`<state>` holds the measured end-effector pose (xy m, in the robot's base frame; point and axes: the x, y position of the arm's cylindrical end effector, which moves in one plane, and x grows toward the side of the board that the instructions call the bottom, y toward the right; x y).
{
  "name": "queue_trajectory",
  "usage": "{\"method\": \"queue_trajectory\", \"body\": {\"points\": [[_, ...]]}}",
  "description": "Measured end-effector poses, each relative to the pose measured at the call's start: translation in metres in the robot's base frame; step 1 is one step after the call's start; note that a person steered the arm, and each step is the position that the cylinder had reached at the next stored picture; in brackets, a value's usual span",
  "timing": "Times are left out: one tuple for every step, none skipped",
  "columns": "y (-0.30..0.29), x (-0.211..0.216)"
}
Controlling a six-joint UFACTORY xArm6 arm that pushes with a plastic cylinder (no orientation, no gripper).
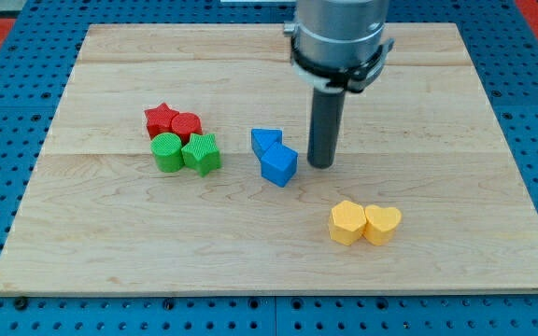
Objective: Move the blue triangle to the bottom left side of the green circle
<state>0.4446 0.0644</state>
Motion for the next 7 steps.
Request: {"method": "queue_trajectory", "body": {"points": [[-0.045, -0.032], [-0.063, 0.006], [-0.063, 0.046], [-0.052, 0.049], [-0.016, 0.019], [-0.073, 0.013], [-0.101, 0.05]]}}
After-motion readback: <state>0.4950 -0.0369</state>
